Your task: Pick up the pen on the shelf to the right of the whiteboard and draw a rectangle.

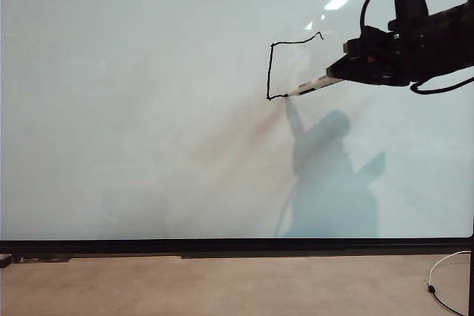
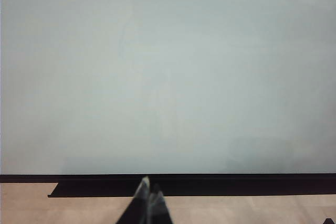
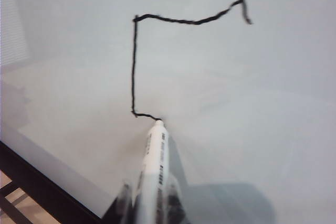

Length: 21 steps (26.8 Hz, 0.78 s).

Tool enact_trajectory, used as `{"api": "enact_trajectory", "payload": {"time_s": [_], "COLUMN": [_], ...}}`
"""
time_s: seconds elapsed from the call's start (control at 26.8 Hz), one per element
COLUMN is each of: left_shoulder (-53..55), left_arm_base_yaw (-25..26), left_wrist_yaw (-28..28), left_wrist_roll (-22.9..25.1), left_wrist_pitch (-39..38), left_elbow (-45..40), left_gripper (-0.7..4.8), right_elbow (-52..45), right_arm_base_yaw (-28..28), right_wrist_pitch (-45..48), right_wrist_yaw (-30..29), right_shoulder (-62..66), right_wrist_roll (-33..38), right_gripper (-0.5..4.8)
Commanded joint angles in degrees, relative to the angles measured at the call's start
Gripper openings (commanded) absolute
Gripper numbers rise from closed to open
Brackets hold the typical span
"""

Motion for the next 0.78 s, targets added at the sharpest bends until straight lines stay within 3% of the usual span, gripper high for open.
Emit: {"api": "enact_trajectory", "payload": {"time_s": [0.04, 0.78], "left_shoulder": [0.0, 0.0], "left_arm_base_yaw": [0.0, 0.0], "left_wrist_yaw": [0.0, 0.0], "left_wrist_roll": [0.2, 0.2], "left_wrist_pitch": [0.4, 0.4], "left_elbow": [0.2, 0.2], "left_gripper": [-0.04, -0.04], "right_elbow": [0.2, -3.6], "right_arm_base_yaw": [-0.3, -2.7], "right_wrist_pitch": [0.2, -0.2], "right_wrist_yaw": [1.7, 4.4], "right_shoulder": [-1.2, -5.4], "right_wrist_roll": [-0.4, -0.5], "right_gripper": [-0.06, -0.06]}}
